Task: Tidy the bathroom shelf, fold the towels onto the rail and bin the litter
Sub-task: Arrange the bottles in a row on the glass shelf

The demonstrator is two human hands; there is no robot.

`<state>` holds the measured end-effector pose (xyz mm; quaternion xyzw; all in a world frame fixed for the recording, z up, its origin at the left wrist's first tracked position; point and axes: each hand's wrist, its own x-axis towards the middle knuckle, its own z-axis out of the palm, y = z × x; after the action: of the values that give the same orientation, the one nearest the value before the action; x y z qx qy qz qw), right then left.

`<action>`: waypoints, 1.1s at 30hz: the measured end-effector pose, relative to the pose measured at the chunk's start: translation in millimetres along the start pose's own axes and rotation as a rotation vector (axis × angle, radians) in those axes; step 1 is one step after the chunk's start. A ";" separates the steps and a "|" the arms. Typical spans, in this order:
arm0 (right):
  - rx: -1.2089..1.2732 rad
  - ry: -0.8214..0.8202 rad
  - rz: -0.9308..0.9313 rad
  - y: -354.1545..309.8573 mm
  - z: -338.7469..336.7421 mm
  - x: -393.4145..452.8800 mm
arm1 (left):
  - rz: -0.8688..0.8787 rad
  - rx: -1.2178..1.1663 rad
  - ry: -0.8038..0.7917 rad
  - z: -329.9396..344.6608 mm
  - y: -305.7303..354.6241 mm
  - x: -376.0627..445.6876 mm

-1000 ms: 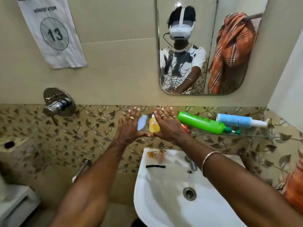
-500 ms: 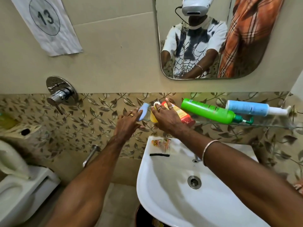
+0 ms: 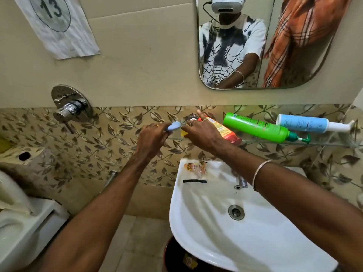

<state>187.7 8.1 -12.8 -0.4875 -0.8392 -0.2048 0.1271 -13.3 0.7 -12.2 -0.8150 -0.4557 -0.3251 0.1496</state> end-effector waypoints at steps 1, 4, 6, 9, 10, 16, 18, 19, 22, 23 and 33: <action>0.000 -0.006 0.003 -0.3 -1.7 1.6 | 0.000 -0.013 0.016 -2.4 -2.4 2.6; -0.003 -0.014 0.024 1.6 -7.5 6.1 | 0.010 -0.045 0.036 -8.0 -9.6 9.4; 0.016 0.007 0.043 3.1 -10.1 7.8 | 0.008 -0.052 0.019 -9.4 -14.8 14.0; 0.038 0.056 0.094 5.9 -12.2 10.1 | -0.004 -0.049 -0.011 -9.8 -21.2 20.1; 0.059 0.063 0.126 7.8 -13.6 11.1 | -0.002 -0.047 -0.018 -9.3 -22.0 22.2; 0.255 0.110 0.312 9.0 -28.1 20.7 | -0.005 -0.076 -0.061 -1.5 -28.8 35.4; 0.279 0.088 0.365 10.6 -32.8 25.7 | -0.005 -0.101 -0.075 1.7 -30.9 39.4; 0.291 0.073 0.389 12.0 -35.2 27.5 | -0.013 -0.107 -0.082 3.3 -31.6 41.6; 0.356 0.059 0.431 14.3 -39.8 30.5 | -0.027 -0.128 -0.102 7.3 -33.6 47.2; 0.379 0.058 0.437 13.9 -40.0 30.8 | -0.031 -0.131 -0.109 8.4 -34.3 48.7; 0.424 0.002 0.468 13.0 -28.2 37.0 | -0.088 -0.191 -0.196 15.8 -40.9 60.4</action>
<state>181.2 29.1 30.3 -0.6299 -0.7280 0.0092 0.2704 -18.9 70.4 14.1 -0.8327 -0.4702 -0.2922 0.0118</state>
